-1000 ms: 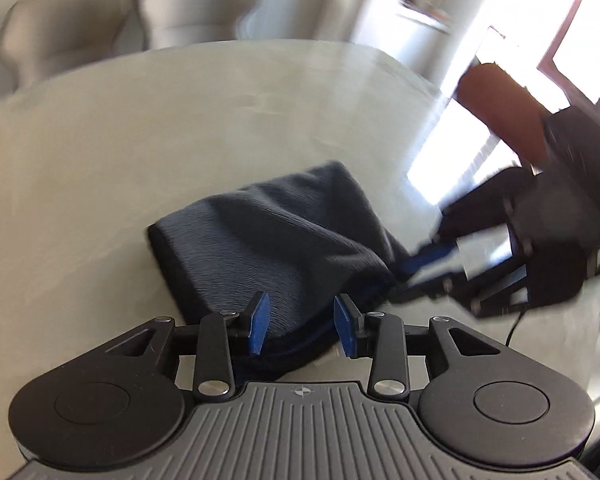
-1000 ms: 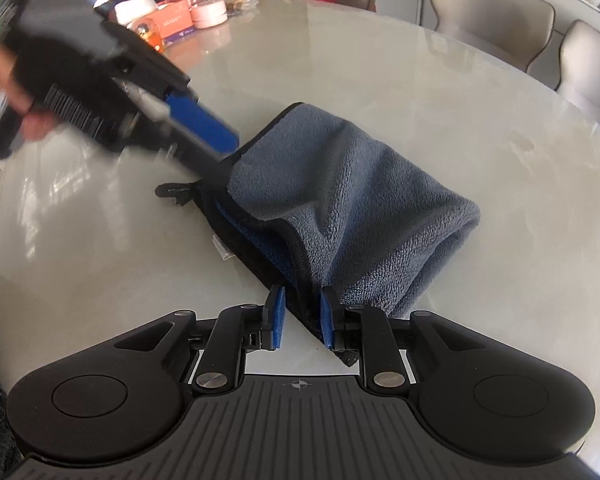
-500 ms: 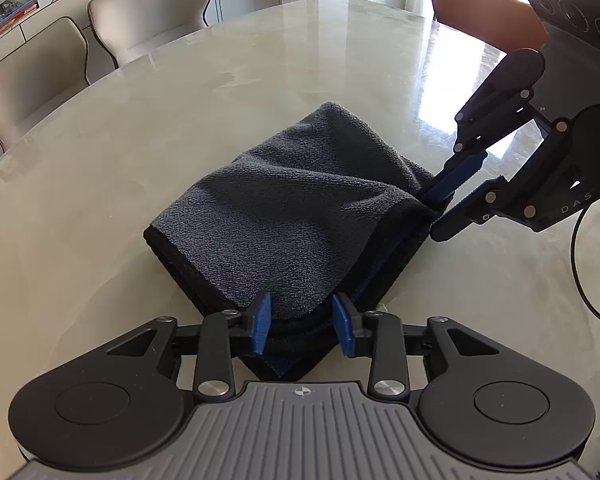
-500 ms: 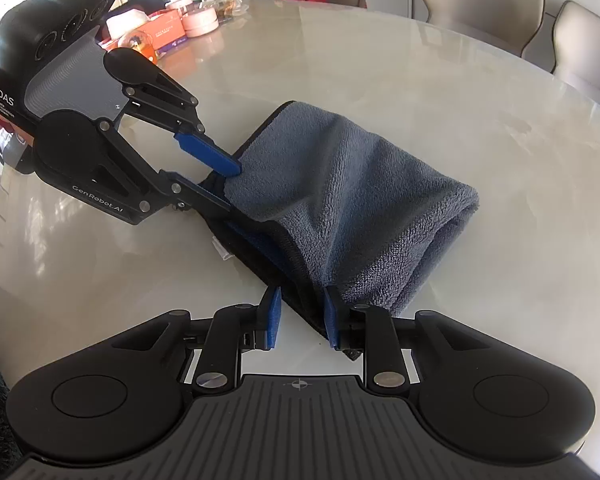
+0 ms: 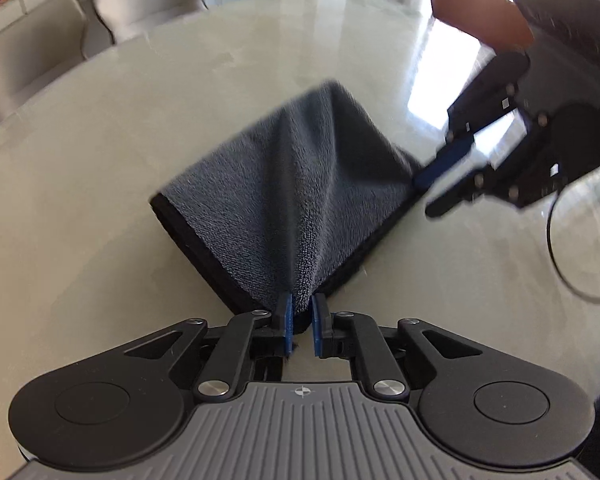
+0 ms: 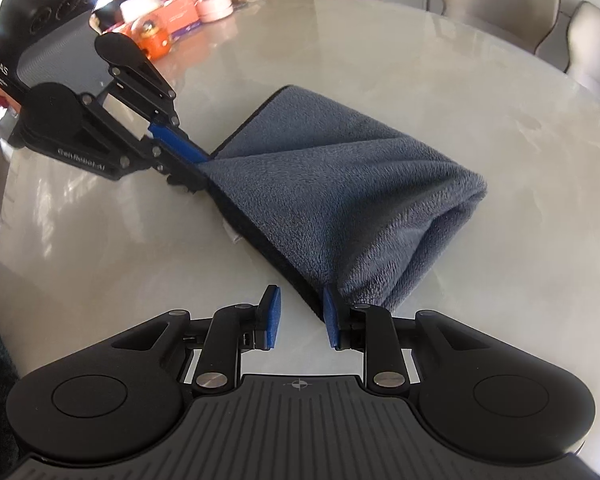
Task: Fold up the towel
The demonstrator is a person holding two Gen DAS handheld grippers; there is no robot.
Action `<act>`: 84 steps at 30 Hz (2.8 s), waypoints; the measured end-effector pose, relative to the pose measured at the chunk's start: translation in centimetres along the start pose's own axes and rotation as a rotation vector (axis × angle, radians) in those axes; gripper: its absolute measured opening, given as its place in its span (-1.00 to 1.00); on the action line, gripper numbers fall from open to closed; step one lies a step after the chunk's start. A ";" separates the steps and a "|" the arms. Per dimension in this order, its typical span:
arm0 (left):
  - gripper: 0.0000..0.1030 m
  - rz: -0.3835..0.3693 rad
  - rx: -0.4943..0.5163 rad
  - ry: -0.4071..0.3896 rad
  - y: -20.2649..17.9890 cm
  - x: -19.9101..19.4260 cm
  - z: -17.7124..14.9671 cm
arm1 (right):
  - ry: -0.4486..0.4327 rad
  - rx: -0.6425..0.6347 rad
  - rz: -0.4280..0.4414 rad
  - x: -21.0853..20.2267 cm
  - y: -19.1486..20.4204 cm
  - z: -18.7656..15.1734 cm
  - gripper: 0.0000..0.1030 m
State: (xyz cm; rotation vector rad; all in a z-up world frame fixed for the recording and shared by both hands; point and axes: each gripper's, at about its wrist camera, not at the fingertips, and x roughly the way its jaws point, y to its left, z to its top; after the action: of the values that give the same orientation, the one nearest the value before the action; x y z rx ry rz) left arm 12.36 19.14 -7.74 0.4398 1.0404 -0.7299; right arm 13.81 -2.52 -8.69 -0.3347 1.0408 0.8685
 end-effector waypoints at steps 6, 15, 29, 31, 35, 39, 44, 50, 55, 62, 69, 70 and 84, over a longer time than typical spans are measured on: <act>-0.02 -0.011 -0.003 -0.077 1.9 -2.1 2.3 | -0.035 0.037 -0.082 -2.0 -1.6 1.6 -0.33; 0.06 -0.014 -0.157 -0.204 4.8 0.2 5.7 | -0.179 0.425 -0.093 0.1 -5.8 1.0 -0.20; 0.10 -0.024 -0.225 -0.140 4.8 3.1 4.2 | -0.145 0.389 -0.215 -0.3 -5.1 1.1 -0.65; 0.11 -0.028 -0.237 -0.195 5.2 2.8 5.2 | -0.238 0.388 -0.199 -1.1 -5.0 1.4 -0.56; 0.17 -0.019 -0.271 -0.244 5.5 3.8 6.6 | -0.335 0.396 -0.114 0.1 -5.3 2.6 -0.42; 0.17 -0.009 -0.320 -0.175 6.2 5.8 5.9 | -0.256 0.440 -0.095 2.9 -6.5 2.1 -0.44; 0.17 0.013 -0.304 -0.187 5.6 5.7 4.2 | -0.249 0.462 -0.103 2.5 -7.0 0.5 -0.46; 0.26 0.043 -0.352 -0.184 4.0 4.6 1.6 | -0.207 0.456 -0.212 0.5 -4.9 0.5 -0.17; 0.32 0.085 -0.420 -0.131 2.5 3.9 -1.5 | -0.217 0.548 -0.227 -1.3 -2.7 -1.3 0.14; 0.33 0.088 -0.535 -0.205 -0.1 0.9 -3.1 | -0.206 0.622 -0.291 -2.3 1.6 -2.7 0.54; 0.86 0.166 -0.621 -0.240 -3.0 -2.4 -3.0 | -0.145 0.629 -0.423 -3.2 5.5 -3.8 0.99; 0.88 0.177 -0.627 -0.240 -3.4 -2.7 -3.1 | -0.131 0.634 -0.436 -3.2 5.7 -3.9 0.99; 1.00 0.390 -0.655 -0.226 -8.8 -6.5 -2.9 | -0.170 0.604 -0.457 -6.8 7.7 -5.7 0.99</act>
State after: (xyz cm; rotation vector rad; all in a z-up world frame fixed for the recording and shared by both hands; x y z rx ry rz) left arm 2.20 17.06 -3.21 -0.0153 0.8837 -0.0659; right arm 2.96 -4.33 -4.58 0.0194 0.9644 0.1483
